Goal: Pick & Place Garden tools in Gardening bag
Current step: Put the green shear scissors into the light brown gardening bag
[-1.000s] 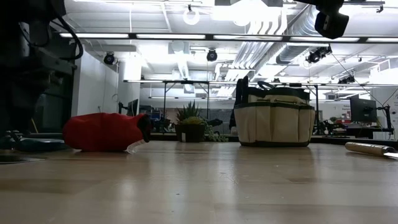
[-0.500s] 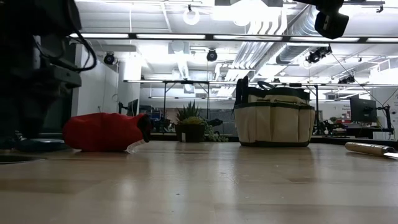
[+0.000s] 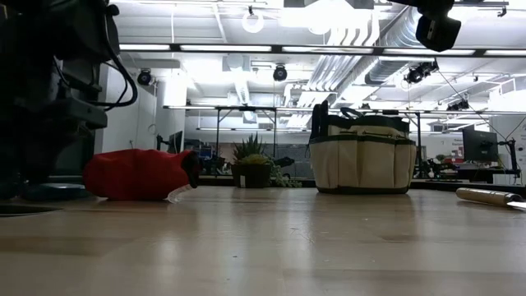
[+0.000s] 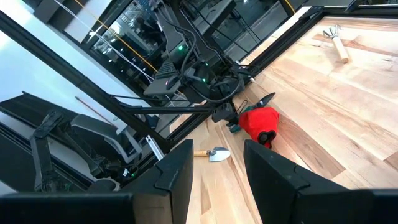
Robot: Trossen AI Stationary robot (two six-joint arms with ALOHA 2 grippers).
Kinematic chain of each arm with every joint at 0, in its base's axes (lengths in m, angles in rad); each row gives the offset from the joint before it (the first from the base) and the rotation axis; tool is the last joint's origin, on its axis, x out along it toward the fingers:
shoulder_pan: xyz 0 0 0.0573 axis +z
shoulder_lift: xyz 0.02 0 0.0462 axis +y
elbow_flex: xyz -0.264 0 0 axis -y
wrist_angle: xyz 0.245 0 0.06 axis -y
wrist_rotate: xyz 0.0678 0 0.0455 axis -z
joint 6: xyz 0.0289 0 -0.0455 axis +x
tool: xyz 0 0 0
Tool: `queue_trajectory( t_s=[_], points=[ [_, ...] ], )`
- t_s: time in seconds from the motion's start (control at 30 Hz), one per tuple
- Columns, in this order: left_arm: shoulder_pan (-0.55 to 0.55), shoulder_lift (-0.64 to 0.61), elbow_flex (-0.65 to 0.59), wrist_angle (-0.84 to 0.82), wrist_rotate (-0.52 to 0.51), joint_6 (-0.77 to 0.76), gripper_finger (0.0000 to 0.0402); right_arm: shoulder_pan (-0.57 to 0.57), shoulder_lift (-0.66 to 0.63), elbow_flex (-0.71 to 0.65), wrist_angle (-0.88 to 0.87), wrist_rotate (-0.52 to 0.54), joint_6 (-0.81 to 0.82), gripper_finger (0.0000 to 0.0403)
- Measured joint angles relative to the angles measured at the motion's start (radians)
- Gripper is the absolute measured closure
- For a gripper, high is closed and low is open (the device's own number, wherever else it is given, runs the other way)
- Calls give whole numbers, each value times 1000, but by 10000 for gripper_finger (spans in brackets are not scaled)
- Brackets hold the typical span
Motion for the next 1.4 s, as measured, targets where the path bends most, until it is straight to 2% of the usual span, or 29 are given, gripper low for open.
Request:
queue_trajectory(
  t_s=[0.43, 0.83, 1.2, 1.4],
  points=[
    [0, 1, -4, -20, 43, 47, 359, 0, 0, 0, 0, -3, 0, 268],
    [-3, -30, 37, -8, 87, 104, 361, 0, 0, 0, 0, -5, -1, 268],
    [-2, -153, 122, -29, 51, 78, 361, 0, 0, 0, 4, -10, -32, 268],
    [-1, -206, 185, -28, -7, 55, 361, 0, 0, 0, 39, -10, -121, 268]
  ],
)
